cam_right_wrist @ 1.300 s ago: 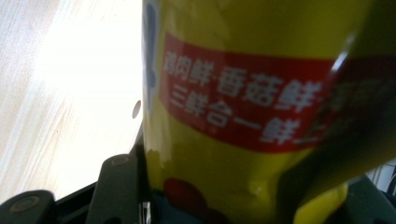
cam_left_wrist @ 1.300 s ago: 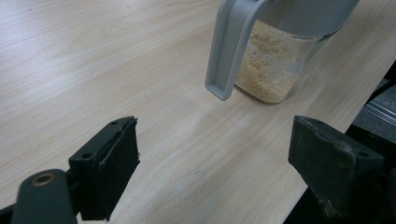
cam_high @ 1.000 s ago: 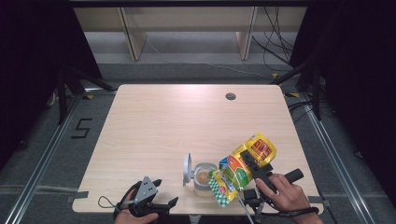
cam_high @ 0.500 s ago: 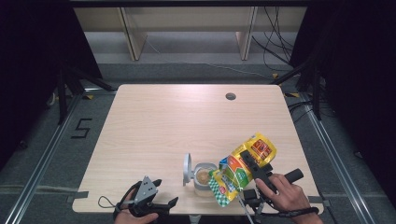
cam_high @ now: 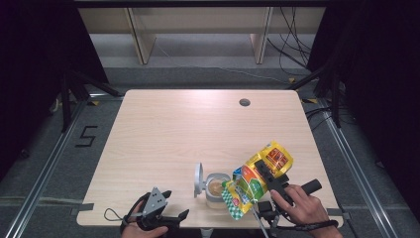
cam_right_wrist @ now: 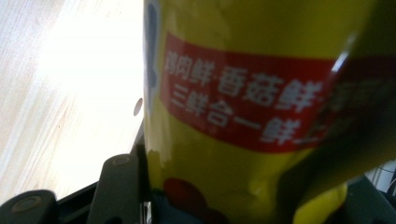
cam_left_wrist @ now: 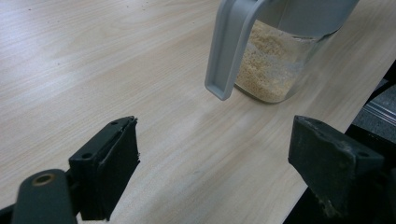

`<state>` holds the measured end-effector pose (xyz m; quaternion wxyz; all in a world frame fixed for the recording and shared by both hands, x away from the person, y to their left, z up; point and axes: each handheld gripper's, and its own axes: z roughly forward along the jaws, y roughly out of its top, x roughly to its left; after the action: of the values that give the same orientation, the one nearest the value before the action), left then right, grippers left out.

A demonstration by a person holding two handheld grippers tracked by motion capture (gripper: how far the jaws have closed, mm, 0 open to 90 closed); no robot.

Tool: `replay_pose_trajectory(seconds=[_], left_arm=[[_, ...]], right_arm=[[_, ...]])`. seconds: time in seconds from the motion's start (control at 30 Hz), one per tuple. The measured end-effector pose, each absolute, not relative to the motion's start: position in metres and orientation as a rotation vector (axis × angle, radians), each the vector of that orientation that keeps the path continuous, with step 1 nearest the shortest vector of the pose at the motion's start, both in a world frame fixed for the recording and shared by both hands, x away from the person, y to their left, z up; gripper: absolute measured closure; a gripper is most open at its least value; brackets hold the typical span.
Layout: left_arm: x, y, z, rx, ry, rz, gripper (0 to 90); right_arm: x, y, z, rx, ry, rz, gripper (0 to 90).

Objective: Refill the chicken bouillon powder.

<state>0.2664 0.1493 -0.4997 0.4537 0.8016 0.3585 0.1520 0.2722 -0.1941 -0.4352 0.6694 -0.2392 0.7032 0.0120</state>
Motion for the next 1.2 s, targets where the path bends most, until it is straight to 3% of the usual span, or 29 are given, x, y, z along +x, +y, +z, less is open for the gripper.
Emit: replay_pose_trajectory(seconds=[1.2], left_arm=[[0.2660,0.1499,-0.4988,1.986,0.892,0.384,15.4]], right_arm=[[0.2718,-0.1945,-0.4334,-0.547,1.568,0.035,49.8]])
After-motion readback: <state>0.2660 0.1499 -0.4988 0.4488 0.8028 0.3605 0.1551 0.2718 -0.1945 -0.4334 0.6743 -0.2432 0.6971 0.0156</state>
